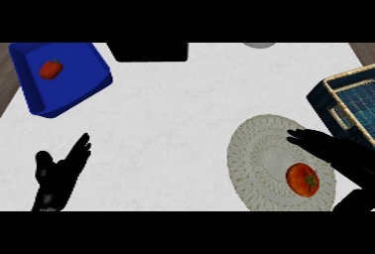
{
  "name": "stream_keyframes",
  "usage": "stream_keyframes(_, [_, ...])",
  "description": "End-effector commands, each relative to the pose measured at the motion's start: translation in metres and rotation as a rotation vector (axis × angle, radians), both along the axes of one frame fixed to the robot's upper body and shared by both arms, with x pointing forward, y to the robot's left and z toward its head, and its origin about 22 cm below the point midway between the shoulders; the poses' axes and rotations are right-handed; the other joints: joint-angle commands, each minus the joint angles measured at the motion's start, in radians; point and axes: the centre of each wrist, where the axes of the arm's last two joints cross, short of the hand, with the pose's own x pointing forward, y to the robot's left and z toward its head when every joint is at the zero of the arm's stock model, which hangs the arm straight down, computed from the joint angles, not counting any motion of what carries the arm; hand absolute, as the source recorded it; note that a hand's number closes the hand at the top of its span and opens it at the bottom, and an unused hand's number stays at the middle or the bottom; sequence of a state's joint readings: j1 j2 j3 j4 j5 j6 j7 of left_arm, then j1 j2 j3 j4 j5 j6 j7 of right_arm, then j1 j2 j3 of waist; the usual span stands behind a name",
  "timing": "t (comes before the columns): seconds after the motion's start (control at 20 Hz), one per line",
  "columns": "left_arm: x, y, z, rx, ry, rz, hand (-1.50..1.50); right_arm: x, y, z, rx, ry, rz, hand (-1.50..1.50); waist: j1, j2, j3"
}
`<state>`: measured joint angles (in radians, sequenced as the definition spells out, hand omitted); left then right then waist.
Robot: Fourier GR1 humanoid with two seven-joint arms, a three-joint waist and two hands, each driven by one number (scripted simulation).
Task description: Pick the tomato from the placemat and place it in the basket
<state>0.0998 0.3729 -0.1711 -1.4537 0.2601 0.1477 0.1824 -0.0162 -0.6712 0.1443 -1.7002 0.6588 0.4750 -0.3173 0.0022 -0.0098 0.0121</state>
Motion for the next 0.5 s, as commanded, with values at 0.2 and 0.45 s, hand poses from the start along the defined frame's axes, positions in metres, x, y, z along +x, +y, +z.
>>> stream_keyframes(0.2, [0.0, -0.022, -0.024, 0.014, 0.112, 0.035, 0.0, 0.003, 0.003, -0.02, -0.105, 0.035, -0.01, -1.5, -0.003, 0.012, -0.012])
stream_keyframes(0.45, [-0.029, -0.012, -0.02, -0.009, 0.128, 0.008, 0.0, 0.007, 0.001, -0.027, -0.094, 0.053, -0.009, -1.5, 0.007, 0.01, -0.012])
